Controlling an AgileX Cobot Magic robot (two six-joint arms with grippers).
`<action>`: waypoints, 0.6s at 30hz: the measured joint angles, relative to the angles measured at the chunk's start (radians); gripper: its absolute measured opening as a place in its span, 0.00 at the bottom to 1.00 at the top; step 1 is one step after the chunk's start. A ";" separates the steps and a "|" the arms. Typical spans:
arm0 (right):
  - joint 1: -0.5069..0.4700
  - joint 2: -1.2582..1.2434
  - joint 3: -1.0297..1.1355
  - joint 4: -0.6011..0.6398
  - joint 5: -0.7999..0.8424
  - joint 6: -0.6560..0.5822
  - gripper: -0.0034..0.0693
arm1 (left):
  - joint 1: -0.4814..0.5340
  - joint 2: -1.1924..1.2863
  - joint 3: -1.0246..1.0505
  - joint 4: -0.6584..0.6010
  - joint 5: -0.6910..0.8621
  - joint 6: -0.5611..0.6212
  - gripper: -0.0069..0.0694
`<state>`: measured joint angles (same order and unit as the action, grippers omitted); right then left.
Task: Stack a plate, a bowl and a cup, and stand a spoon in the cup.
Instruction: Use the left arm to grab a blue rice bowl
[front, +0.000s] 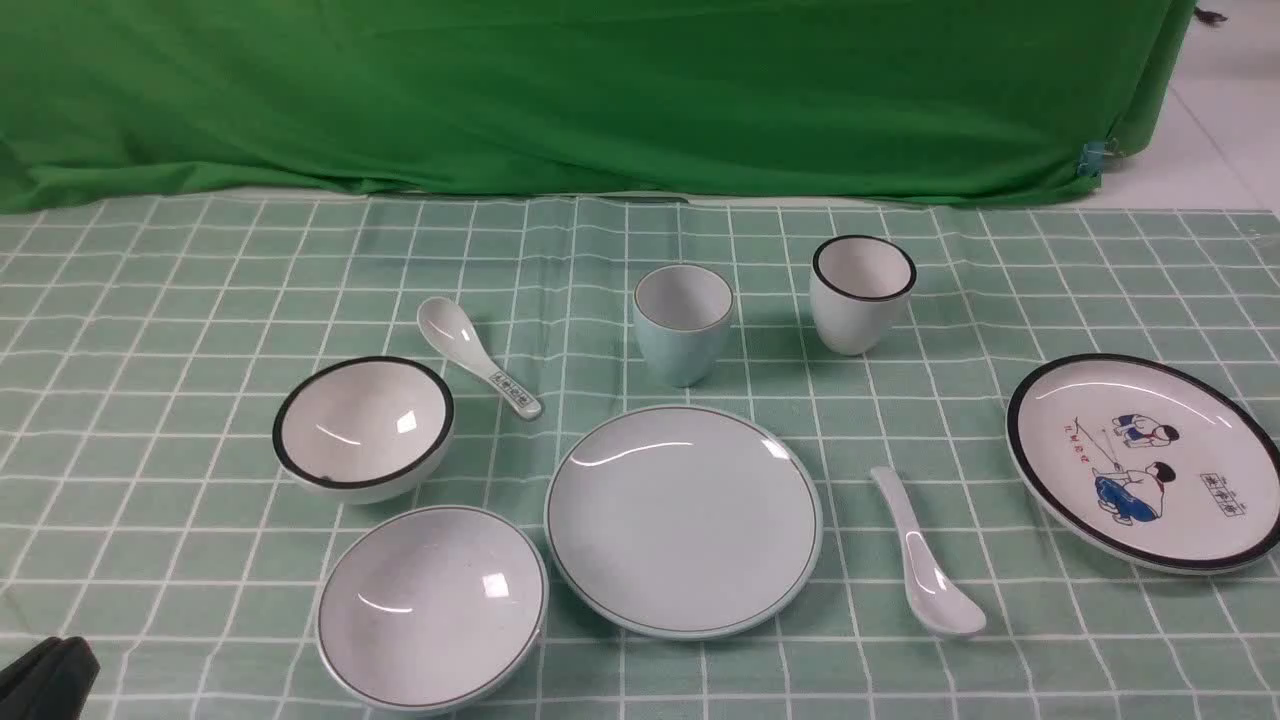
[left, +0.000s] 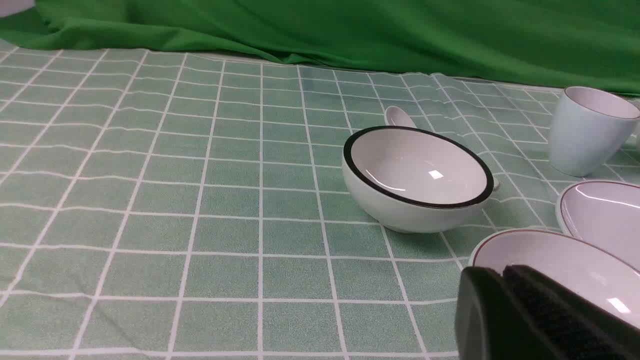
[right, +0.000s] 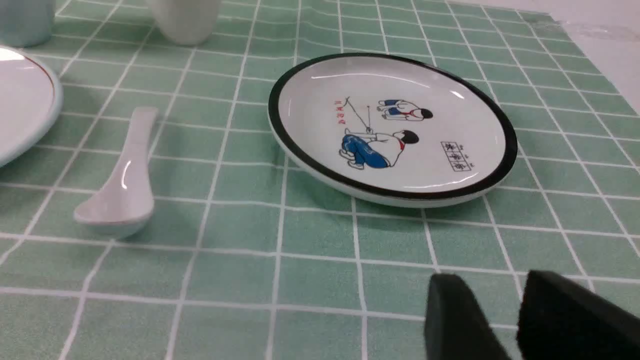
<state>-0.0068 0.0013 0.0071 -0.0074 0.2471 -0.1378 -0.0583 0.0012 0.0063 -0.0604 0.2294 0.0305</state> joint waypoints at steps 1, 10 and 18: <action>0.000 0.000 0.000 0.000 0.000 0.000 0.38 | 0.000 0.000 0.000 0.000 0.000 0.000 0.11; 0.000 0.000 0.000 0.000 0.000 0.000 0.38 | 0.000 0.000 0.000 0.000 0.000 0.000 0.11; 0.000 0.000 0.000 0.000 0.000 0.000 0.38 | 0.000 0.000 0.000 0.014 -0.001 0.001 0.11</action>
<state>-0.0068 0.0013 0.0071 -0.0074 0.2475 -0.1378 -0.0583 0.0012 0.0063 -0.0465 0.2280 0.0317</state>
